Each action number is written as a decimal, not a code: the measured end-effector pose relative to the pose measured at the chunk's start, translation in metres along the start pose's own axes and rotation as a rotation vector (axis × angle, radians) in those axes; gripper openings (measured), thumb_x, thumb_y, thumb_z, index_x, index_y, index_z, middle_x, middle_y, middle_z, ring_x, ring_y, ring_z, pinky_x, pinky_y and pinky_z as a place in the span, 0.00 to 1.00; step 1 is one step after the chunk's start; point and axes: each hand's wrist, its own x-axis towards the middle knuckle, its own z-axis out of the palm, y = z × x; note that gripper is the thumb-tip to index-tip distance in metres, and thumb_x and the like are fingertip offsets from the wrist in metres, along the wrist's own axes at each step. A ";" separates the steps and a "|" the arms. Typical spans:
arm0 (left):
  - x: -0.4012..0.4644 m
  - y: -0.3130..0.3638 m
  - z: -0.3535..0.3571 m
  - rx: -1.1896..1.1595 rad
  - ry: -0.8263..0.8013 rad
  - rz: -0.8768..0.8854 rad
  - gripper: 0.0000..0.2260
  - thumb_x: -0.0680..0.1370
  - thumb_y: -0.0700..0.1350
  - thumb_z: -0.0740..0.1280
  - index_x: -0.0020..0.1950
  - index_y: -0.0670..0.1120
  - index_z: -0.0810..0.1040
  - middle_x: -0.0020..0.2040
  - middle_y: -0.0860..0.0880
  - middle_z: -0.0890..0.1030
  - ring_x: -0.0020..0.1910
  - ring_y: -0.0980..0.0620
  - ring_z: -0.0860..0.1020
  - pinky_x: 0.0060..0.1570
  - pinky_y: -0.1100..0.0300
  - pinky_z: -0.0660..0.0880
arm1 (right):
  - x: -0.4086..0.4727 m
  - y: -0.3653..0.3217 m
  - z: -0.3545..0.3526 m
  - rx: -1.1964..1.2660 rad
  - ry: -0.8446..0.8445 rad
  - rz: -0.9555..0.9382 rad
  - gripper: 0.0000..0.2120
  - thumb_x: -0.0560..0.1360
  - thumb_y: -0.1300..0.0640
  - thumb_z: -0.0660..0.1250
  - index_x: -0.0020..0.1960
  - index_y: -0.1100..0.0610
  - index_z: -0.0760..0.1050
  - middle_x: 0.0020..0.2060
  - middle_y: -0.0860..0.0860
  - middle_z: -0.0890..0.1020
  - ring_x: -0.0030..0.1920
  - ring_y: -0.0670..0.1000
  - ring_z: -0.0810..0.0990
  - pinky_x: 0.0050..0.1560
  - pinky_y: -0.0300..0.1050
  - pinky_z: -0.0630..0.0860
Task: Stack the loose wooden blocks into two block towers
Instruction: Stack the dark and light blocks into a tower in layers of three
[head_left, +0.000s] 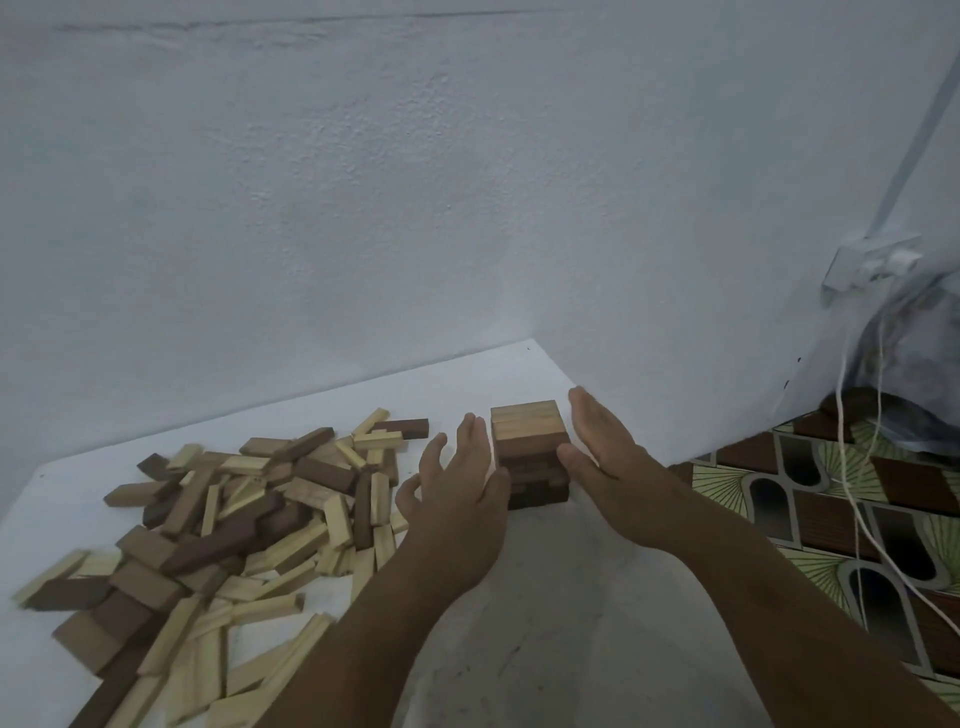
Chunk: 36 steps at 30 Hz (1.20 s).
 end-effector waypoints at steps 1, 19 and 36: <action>-0.002 -0.003 -0.004 -0.041 0.020 -0.014 0.22 0.85 0.48 0.50 0.79 0.54 0.52 0.80 0.57 0.48 0.78 0.55 0.43 0.75 0.46 0.42 | -0.001 -0.001 -0.002 -0.007 0.017 0.000 0.31 0.82 0.44 0.49 0.78 0.51 0.38 0.77 0.44 0.42 0.75 0.42 0.40 0.70 0.39 0.40; -0.019 -0.098 -0.066 0.468 -0.025 -0.151 0.33 0.72 0.68 0.64 0.74 0.65 0.56 0.73 0.51 0.57 0.73 0.41 0.53 0.68 0.37 0.53 | 0.037 -0.123 0.064 0.091 0.057 -0.257 0.19 0.77 0.63 0.62 0.66 0.51 0.73 0.60 0.46 0.77 0.57 0.44 0.74 0.59 0.36 0.69; -0.019 -0.134 -0.083 -0.527 0.330 -0.077 0.18 0.77 0.42 0.66 0.62 0.56 0.65 0.45 0.53 0.85 0.44 0.54 0.83 0.47 0.50 0.81 | 0.101 -0.120 0.101 -0.342 -0.038 -0.046 0.25 0.71 0.66 0.63 0.66 0.55 0.64 0.54 0.54 0.74 0.53 0.55 0.71 0.47 0.47 0.71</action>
